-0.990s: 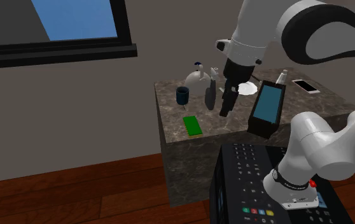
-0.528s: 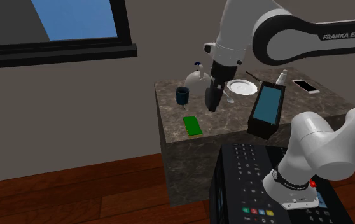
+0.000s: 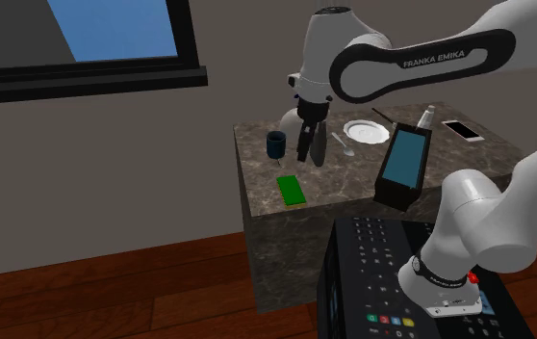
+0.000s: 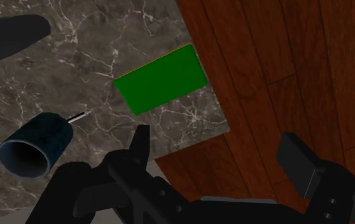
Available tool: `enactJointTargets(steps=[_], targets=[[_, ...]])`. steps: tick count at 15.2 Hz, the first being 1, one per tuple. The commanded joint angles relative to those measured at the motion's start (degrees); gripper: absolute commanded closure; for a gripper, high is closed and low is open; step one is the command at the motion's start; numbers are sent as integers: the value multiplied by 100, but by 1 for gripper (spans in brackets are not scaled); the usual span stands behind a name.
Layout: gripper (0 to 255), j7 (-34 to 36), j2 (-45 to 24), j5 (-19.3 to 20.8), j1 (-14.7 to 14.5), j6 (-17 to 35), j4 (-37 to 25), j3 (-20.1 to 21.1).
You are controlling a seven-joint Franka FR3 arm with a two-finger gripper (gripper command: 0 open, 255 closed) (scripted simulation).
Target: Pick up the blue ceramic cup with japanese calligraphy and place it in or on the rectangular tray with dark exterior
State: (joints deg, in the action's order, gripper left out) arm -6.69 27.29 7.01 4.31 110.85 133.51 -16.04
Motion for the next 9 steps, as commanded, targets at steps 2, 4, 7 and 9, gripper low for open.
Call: enactJointTargets(steps=[2,4,7,9], targets=[[0,-314,-573,-15,29,226,-302,-272],[0,-540,-968,-65,51,380,-506,-453],[0,-899,-1591,-205,87,578,-862,-710],[0,-1152,-2024,-343,121,685,-1133,-863]])
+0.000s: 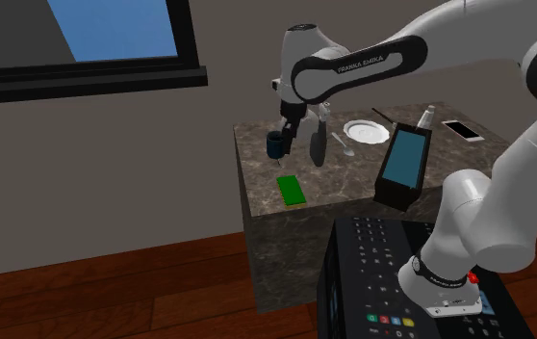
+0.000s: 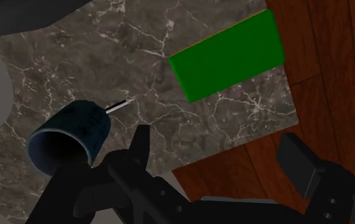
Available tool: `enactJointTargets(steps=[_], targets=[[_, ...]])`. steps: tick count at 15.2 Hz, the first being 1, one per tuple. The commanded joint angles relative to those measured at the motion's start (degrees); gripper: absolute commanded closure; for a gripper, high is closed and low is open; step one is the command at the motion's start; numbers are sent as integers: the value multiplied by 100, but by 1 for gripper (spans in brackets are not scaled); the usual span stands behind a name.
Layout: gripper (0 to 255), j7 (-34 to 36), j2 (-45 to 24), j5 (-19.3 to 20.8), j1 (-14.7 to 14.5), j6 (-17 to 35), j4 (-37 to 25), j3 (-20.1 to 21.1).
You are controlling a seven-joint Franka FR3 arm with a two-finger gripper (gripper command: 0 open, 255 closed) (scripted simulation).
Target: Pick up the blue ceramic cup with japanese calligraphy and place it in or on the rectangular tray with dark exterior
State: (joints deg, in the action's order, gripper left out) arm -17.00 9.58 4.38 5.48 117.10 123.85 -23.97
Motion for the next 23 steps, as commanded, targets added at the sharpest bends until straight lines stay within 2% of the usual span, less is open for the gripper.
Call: enactJointTargets(steps=[1,6,13,20,23], targets=[[0,-252,-475,-163,28,104,-313,-139],[0,-909,-1629,-667,252,225,-1149,-369],[0,-1611,-3172,-1326,825,107,-2543,-373],[0,-1694,-3404,-1458,879,551,-2308,-306],[0,-1702,-3425,-1470,884,586,-2291,-300]])
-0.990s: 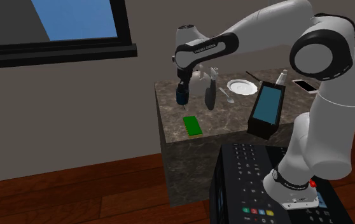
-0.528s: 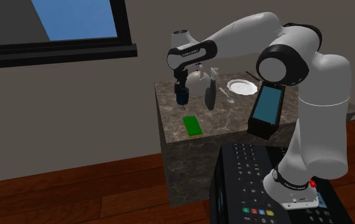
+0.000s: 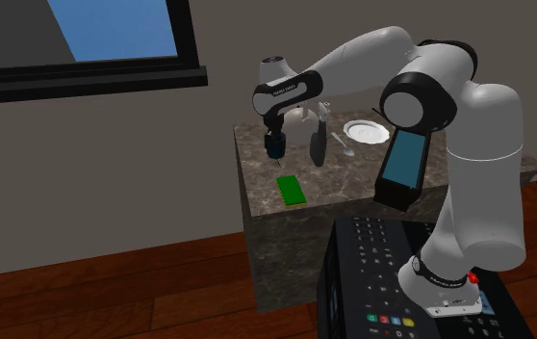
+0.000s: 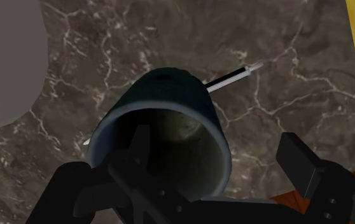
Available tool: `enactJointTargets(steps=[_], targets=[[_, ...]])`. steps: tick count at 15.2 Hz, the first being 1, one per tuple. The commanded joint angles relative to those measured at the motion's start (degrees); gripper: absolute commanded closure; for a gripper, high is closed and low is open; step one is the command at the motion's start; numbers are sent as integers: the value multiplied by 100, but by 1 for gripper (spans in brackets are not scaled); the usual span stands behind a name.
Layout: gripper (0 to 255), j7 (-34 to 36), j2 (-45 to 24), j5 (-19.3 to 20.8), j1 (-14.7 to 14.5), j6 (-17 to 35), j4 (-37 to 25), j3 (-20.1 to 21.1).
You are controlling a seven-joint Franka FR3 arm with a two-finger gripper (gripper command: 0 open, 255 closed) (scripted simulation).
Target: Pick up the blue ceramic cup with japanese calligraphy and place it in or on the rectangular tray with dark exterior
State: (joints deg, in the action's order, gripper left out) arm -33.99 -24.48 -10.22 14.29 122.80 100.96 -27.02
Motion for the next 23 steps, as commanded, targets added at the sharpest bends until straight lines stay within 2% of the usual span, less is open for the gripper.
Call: enactJointTargets(steps=[1,5,6,15,23], targets=[[0,-3,-19,-10,4,17,-3,5],[0,-3,-19,-10,4,17,-3,5],[255,-2,-19,-10,3,17,-3,5],[255,-3,-19,-10,4,17,-3,5],[255,78,244,140,-42,-491,-273,-70]])
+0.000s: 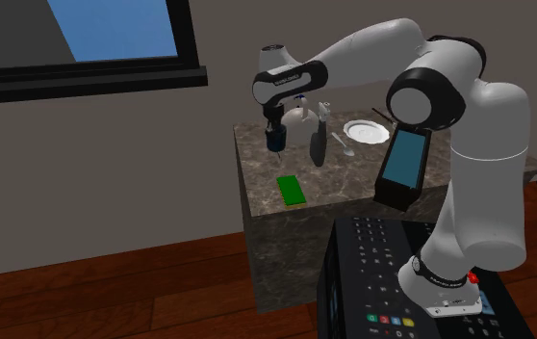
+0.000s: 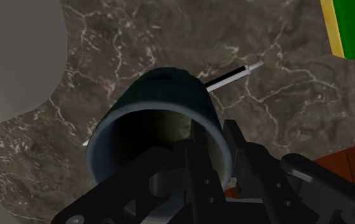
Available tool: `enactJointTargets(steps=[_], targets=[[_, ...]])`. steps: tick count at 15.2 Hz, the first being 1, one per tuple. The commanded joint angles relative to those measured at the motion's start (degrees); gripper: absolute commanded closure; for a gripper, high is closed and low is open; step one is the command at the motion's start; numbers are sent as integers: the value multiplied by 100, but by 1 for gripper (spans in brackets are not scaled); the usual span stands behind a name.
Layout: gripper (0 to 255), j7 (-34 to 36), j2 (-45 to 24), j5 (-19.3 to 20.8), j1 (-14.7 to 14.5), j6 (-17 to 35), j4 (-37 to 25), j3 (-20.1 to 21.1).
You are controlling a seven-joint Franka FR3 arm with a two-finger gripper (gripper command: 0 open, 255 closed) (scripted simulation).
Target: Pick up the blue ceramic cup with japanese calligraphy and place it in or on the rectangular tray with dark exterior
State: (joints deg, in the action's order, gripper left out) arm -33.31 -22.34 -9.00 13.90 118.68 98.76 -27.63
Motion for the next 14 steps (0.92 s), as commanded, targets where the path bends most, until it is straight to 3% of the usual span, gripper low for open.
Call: enactJointTargets(steps=[1,14], targets=[[255,18,59,35,-7,-145,-93,-17],[255,99,324,191,-23,-1038,-751,-90]])
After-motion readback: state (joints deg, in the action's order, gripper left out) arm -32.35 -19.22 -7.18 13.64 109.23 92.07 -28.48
